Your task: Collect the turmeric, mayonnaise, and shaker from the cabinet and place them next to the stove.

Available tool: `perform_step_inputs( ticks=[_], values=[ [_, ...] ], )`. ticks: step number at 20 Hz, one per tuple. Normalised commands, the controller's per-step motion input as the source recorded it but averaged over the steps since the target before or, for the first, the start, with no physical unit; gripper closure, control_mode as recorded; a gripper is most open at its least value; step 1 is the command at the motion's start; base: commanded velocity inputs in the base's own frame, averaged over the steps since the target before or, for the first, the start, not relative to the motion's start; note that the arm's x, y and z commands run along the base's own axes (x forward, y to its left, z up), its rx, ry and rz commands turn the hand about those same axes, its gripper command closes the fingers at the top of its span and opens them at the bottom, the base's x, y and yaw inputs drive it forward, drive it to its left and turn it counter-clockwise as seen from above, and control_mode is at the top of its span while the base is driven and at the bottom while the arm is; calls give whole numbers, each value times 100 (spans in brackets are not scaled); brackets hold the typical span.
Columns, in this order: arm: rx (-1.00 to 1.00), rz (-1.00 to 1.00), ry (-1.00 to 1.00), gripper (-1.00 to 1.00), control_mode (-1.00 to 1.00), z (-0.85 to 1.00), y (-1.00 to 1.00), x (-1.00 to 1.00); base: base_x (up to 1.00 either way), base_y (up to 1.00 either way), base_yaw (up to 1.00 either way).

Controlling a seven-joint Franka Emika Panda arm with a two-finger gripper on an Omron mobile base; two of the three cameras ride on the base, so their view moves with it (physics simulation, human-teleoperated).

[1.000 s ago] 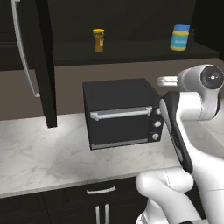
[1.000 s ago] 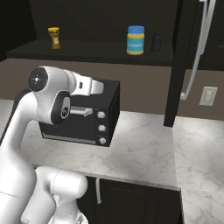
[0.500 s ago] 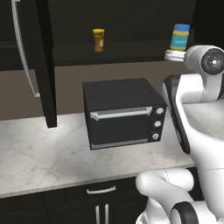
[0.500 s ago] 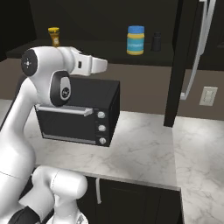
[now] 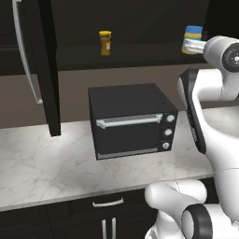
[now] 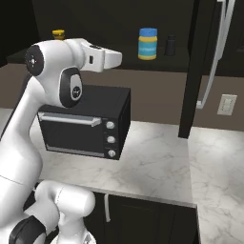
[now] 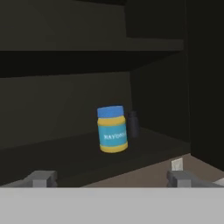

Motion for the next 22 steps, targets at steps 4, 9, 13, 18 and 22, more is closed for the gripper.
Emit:
perform_step_inputs(
  ticks=[4,9,13,18,22],
  values=[
    [0,0,0,-100,-100,0,0,5,0,0,0],
    [0,0,2,-100,-100,0,0,21,0,0,0],
    [0,0,4,-100,-100,1,-11,30,0,0,0],
    [0,0,4,-100,-100,4,-12,37,0,0,0],
    [0,0,5,-100,-100,4,-4,38,0,0,0]
  ],
)
